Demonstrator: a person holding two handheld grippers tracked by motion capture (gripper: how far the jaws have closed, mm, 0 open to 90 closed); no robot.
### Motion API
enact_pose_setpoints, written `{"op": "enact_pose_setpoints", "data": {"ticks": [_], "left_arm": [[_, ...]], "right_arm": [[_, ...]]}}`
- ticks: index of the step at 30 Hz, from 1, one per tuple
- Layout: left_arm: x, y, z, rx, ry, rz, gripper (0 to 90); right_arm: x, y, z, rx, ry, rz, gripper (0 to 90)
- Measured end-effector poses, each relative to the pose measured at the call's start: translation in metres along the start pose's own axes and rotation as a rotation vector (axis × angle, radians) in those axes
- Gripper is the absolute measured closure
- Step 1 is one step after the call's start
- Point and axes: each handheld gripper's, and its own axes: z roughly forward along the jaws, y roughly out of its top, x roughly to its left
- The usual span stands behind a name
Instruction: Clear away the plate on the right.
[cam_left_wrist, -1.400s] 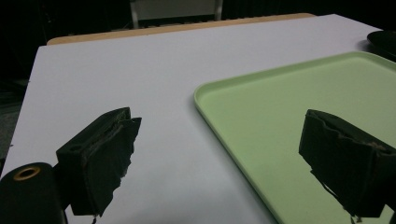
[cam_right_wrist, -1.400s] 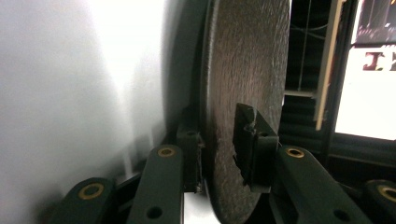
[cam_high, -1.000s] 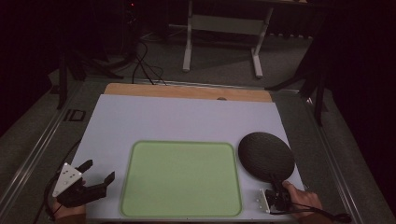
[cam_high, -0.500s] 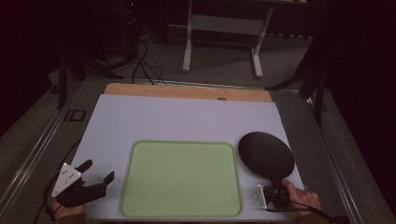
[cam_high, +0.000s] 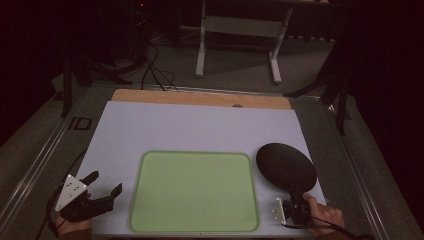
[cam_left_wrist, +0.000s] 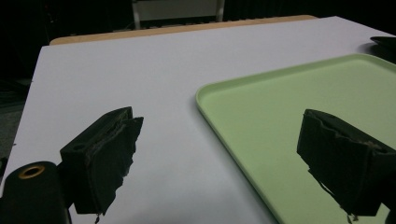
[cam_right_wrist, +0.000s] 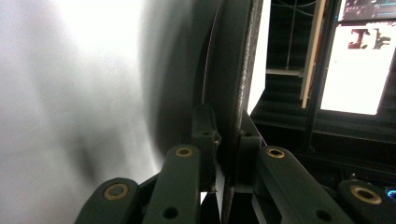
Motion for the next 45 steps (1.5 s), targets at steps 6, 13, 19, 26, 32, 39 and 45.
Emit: {"op": "enact_pose_setpoints", "data": {"ticks": [6,13,19,26,32,39,45], "left_arm": [[0.0,0.0,0.0,-0.001,0.0,0.001,11.9],[0.0,0.0,0.0,-0.002,0.0,-0.005,11.9],[0.0,0.0,0.0,-0.003,0.001,-0.004,11.9],[0.0,0.0,0.0,-0.002,0.002,-0.002,11.9],[0.0,0.0,0.0,-0.003,0.001,-0.002,11.9],[0.0,0.0,0.0,-0.006,0.0,-0.004,11.9],[0.001,0.0,-0.001,-0.009,0.0,-0.007,11.9]], "right_arm": [[-0.003,0.001,-0.005,0.0,-0.021,-0.006,83.2],[-0.006,0.005,-0.01,-0.008,-0.034,-0.015,82.7],[-0.01,0.011,-0.013,-0.019,-0.04,-0.017,82.5],[-0.016,0.019,-0.018,-0.041,-0.056,-0.02,82.0],[-0.02,0.031,-0.025,-0.08,-0.079,-0.025,81.9],[-0.025,0.047,-0.028,-0.121,-0.094,-0.049,81.4],[-0.028,0.062,-0.027,-0.157,-0.099,-0.061,80.8]]}}
